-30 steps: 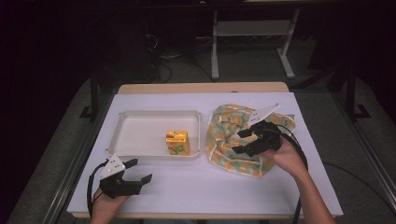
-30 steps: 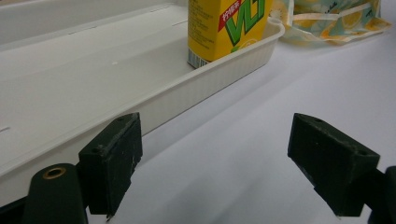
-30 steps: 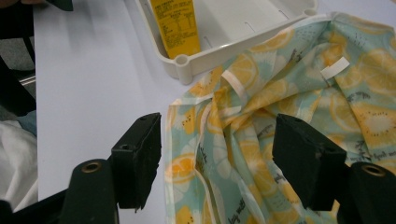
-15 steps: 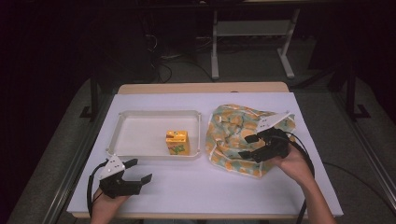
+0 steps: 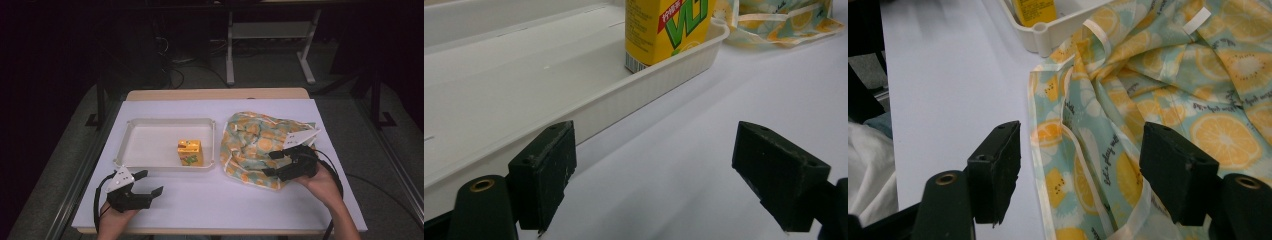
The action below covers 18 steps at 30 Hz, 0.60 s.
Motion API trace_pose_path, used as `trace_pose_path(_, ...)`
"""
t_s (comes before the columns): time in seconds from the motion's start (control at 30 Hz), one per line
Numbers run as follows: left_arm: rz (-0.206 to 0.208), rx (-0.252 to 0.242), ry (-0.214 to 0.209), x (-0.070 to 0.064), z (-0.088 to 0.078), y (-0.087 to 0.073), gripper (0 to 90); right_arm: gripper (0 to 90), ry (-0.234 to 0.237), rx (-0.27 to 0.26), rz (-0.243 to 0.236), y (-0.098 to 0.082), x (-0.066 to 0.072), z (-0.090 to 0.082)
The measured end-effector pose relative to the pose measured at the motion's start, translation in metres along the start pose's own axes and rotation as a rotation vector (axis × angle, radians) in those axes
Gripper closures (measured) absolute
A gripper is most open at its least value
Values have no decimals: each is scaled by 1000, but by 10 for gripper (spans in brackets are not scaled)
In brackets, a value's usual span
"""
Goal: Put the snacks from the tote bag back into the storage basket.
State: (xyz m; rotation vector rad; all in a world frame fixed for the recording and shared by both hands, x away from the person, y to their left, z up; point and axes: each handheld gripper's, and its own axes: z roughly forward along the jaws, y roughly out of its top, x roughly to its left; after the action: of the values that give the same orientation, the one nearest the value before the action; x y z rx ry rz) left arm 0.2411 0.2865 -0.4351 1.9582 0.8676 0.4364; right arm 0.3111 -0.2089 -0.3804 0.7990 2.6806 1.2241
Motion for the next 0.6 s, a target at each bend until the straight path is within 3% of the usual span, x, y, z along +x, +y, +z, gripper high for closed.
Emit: trace_pose_path(0.6,-6,2,-3,-1,0,0,176,314,-9,-1,26,-22,3,-3)
